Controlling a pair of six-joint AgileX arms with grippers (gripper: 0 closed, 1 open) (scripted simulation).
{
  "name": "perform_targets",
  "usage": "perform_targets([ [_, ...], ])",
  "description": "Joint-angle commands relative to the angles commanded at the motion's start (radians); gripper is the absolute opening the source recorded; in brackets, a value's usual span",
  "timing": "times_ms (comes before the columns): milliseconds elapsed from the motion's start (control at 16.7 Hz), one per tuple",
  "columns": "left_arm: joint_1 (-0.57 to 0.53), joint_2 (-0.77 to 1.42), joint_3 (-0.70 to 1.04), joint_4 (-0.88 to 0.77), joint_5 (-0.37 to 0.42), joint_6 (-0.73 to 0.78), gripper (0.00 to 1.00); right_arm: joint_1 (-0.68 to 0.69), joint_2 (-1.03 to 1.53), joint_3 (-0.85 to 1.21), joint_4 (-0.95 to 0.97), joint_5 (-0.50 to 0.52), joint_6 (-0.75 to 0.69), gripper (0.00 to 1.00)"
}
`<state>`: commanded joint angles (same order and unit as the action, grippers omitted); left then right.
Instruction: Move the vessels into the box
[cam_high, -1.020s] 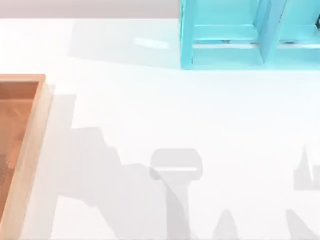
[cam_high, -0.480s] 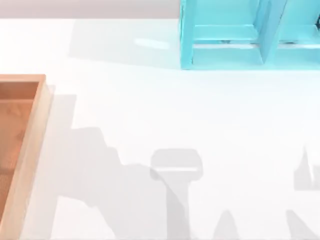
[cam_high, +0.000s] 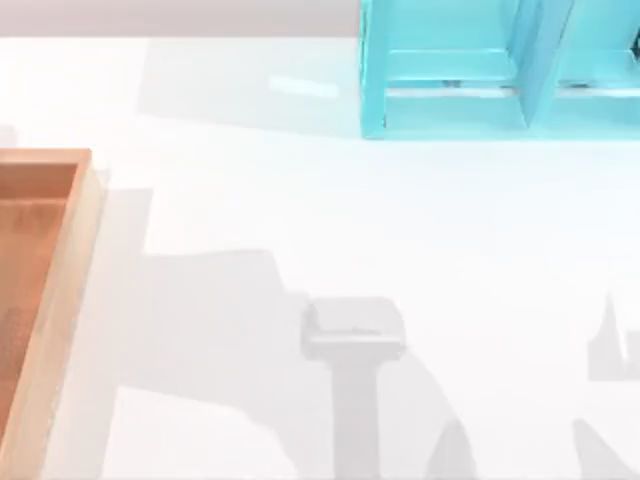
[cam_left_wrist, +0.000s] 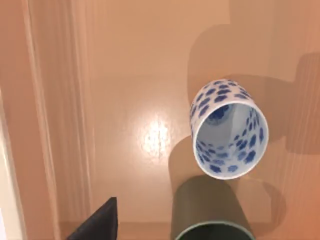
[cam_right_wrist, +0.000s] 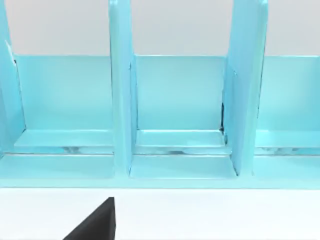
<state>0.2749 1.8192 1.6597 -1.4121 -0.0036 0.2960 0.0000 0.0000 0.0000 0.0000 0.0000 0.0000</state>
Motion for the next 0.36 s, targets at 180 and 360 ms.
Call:
perform_targets([
  [180, -0.004, 0.002, 0.117, -0.12, 0.001, -0.001, 1.0, 0.0, 0.0, 0.0, 0.0, 0.0, 0.0, 1.0],
  [360, -0.005, 0.001, 0.157, -0.159, 0.0, -0.001, 1.0, 0.0, 0.0, 0.0, 0.0, 0.0, 0.0, 1.0],
])
